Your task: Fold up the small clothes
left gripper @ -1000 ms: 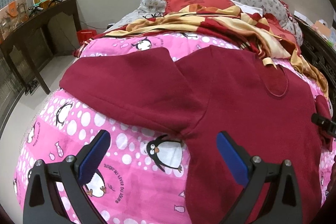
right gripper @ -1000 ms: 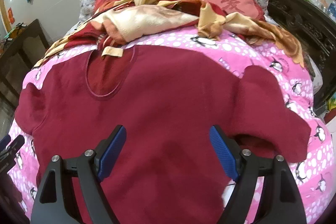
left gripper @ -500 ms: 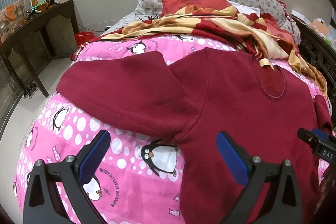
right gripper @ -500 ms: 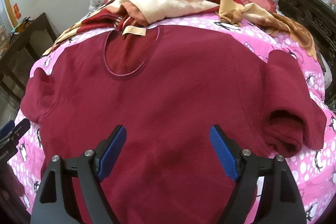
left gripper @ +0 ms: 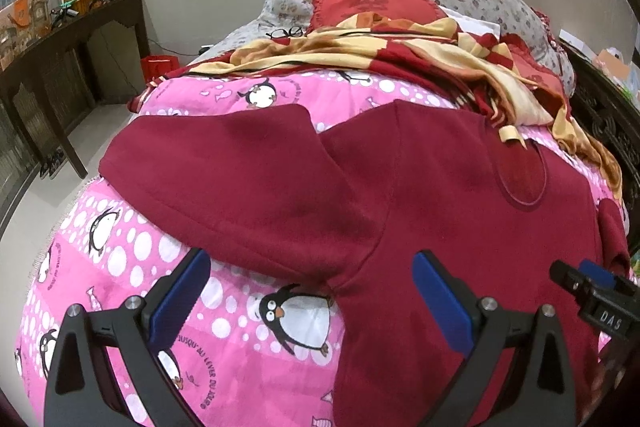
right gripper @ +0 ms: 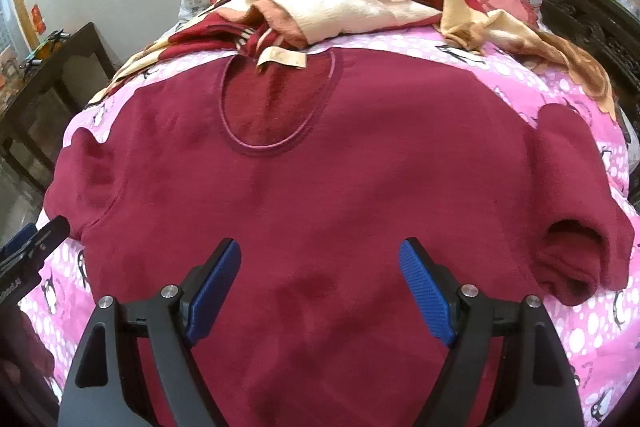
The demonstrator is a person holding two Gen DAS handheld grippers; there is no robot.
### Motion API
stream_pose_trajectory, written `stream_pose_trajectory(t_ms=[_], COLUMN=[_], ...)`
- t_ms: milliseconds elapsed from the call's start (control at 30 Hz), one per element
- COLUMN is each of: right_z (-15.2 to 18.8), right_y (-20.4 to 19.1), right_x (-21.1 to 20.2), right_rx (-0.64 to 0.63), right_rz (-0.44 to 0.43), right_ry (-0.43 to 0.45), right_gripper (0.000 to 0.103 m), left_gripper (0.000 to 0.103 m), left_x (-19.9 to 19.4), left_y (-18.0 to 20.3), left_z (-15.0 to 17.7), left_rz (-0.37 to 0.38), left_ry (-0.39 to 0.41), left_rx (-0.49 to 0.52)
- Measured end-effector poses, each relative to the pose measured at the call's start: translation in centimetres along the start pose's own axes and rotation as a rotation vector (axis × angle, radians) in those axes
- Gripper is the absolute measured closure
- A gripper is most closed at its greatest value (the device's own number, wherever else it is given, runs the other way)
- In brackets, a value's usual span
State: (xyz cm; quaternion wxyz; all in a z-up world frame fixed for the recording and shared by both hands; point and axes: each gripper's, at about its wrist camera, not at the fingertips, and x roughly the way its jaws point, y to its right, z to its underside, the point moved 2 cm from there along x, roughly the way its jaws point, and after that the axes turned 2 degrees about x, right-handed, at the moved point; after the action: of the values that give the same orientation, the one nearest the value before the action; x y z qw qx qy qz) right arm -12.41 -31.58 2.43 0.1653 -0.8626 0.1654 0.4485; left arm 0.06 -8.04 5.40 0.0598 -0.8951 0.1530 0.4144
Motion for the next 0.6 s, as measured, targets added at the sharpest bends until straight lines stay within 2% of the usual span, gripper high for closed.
stream_pose_trajectory(t_ms=[200, 367, 533, 600], right_z=[-0.2, -0.3, -0.2, -0.2], right_y=[-0.9, -1.1, -1.5, -1.6], right_x=[0.4, 0.9, 0.8, 0.8], right_rx=[-0.017, -0.016, -0.033, -0.033], right_rz=[-0.012, -0.025, -0.036, -0.044], right_ry=[-0.004, -0.019, -0.031, -0.03], right_gripper=[0.0, 0.0, 0.0, 0.0], left_gripper=[0.0, 0.0, 0.001, 0.005], left_x=[0.8, 1.6, 2.6, 3.3], left_y=[-1.3, -4.2, -10.7, -13.9], left_z=[-0.8, -1.5, -2.5, -3.0], left_rz=[0.003, 0.002, -0.032, -0.036], left_ry=[-0.007, -0.022, -0.027, -0.017], left_rx=[-0.03, -0.087, -0.254, -0.337])
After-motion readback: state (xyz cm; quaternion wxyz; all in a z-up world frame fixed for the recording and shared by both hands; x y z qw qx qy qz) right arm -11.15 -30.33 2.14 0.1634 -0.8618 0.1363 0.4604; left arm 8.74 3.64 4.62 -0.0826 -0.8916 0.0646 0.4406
